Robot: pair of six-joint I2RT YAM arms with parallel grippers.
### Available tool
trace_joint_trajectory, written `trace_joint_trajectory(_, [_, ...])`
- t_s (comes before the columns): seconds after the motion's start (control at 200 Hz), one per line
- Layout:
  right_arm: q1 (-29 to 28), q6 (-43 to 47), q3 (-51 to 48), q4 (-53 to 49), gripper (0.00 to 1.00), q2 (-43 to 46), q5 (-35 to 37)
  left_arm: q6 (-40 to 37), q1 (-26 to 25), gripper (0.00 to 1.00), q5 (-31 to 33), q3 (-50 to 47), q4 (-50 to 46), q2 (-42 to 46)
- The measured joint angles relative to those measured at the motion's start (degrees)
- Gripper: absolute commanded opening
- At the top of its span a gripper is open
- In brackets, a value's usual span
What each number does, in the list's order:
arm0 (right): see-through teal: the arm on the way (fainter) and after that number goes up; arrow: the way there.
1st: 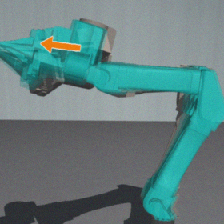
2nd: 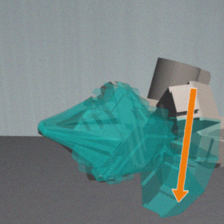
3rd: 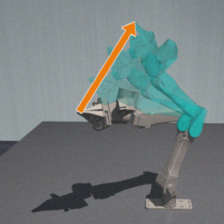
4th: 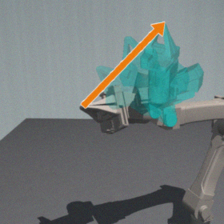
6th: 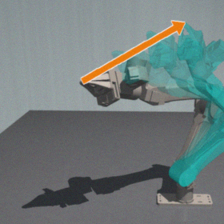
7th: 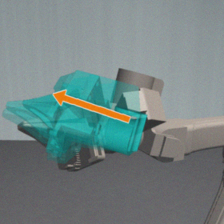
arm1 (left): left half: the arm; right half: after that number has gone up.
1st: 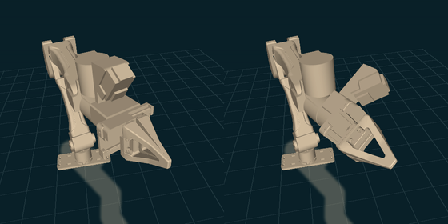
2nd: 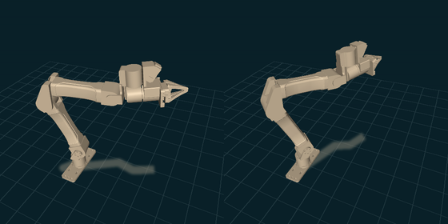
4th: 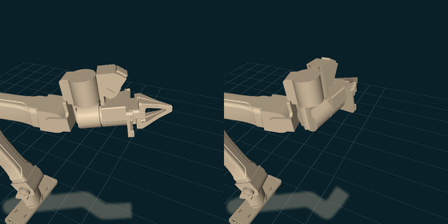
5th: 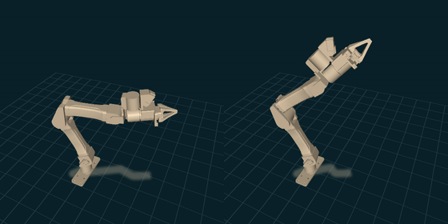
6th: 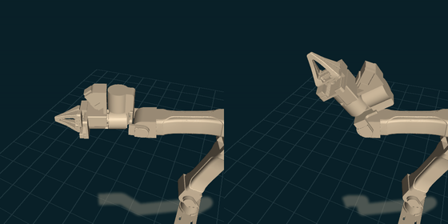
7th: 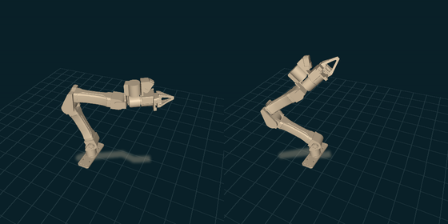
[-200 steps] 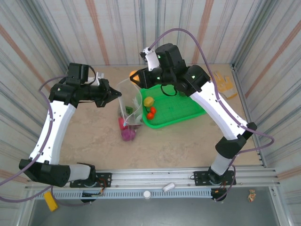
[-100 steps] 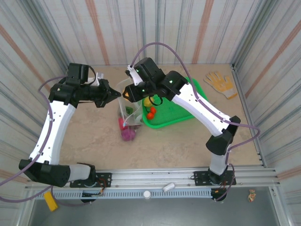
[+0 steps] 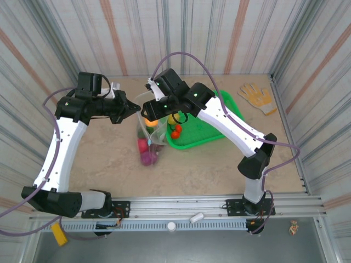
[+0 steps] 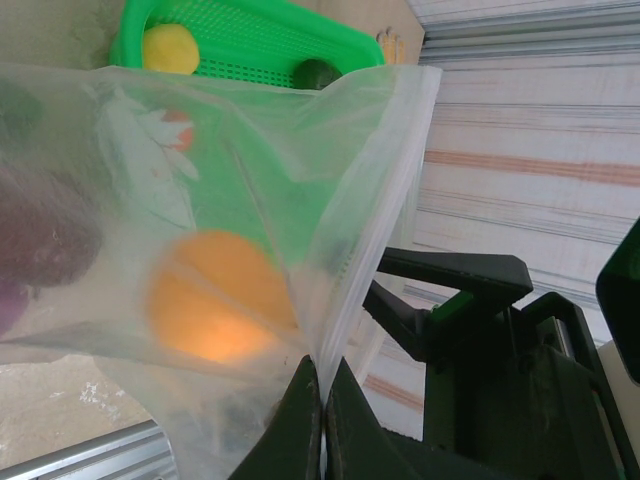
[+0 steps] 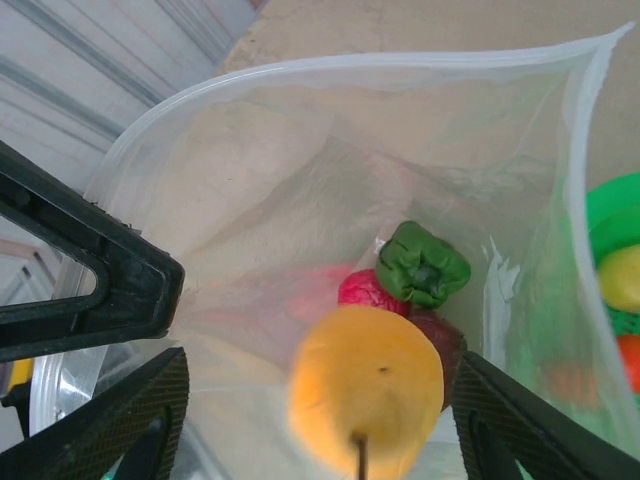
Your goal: Place the food in the zip-top bag and seal the zipper
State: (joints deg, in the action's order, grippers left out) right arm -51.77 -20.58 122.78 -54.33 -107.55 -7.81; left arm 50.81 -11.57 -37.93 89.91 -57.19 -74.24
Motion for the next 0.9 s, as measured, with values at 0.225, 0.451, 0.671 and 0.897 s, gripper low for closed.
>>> trace_joint_trajectory(0.225, [0.42, 0.0, 0.02, 0.0, 0.72, 0.0, -0.83, 0.0, 0.13, 0.0, 0.0, 0.07, 0.02, 0.0])
trace_joint_trajectory(0.451, [2.8, -0.44, 0.02, 0.04, 0.67, 0.57, -2.4, 0.0, 2.67, 0.0, -1.09, 1.88, -0.02, -0.87])
trace_joint_trajectory(0.671, [4.26, -0.42, 1.18, -1.09, 0.65, 2.32, -2.58, -0.7, 2.95, 0.0, -0.94, 7.72, -1.4, -3.1])
trace_joint_trajectory(0.897, [4.92, -0.15, 1.92, -1.73, 0.64, 5.03, -2.12, -2.27, 1.03, 0.0, -1.53, 9.51, -1.99, -4.96])
